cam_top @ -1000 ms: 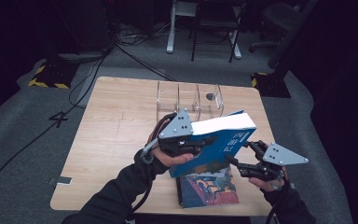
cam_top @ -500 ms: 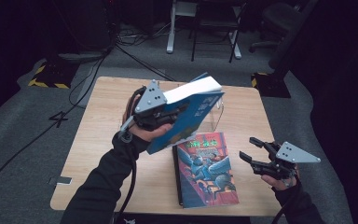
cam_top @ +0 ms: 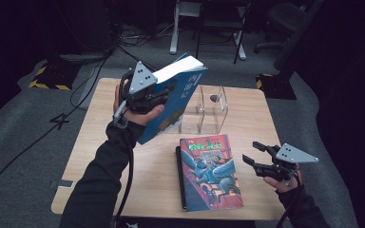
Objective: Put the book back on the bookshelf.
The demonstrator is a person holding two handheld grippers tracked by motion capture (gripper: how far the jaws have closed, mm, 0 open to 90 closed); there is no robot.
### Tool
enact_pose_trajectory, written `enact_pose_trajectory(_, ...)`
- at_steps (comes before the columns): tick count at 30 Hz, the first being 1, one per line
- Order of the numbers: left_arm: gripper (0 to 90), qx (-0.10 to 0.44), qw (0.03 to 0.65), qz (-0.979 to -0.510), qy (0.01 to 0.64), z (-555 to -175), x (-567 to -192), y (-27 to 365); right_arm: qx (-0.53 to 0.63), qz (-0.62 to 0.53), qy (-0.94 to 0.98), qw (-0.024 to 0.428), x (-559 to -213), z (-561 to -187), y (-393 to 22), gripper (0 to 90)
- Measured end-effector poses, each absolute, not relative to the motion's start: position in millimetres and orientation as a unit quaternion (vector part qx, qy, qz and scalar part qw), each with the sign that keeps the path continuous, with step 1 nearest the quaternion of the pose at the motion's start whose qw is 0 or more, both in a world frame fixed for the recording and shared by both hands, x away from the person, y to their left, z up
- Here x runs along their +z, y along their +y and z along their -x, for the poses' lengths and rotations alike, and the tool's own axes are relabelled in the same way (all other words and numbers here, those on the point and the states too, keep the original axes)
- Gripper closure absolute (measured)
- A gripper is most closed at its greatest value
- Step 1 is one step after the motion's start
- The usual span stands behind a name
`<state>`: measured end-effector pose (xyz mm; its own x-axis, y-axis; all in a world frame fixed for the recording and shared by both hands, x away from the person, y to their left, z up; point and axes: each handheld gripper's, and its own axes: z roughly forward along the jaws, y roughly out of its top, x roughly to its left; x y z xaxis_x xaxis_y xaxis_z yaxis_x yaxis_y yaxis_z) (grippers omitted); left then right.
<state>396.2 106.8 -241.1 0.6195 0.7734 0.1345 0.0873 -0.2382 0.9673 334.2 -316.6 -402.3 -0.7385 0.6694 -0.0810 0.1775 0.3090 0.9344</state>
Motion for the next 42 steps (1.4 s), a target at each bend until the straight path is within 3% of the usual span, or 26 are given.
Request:
enact_pose_trajectory(12,60.3,0.338,0.507,-0.713,0.347,-429,-239,93,0.506,-0.267,0.79,0.22,-414,-337,-308,35.4)
enact_pose_trajectory(22,60.1,0.353,0.486,-0.687,0.409,-465,-259,71,0.499,-0.261,0.8,0.208,-420,-336,-302,35.8)
enact_pose_trajectory(42,60.2,0.385,0.472,-0.649,0.456,-511,-310,48,0.501,-0.25,0.805,0.198,-424,-336,-295,36.0)
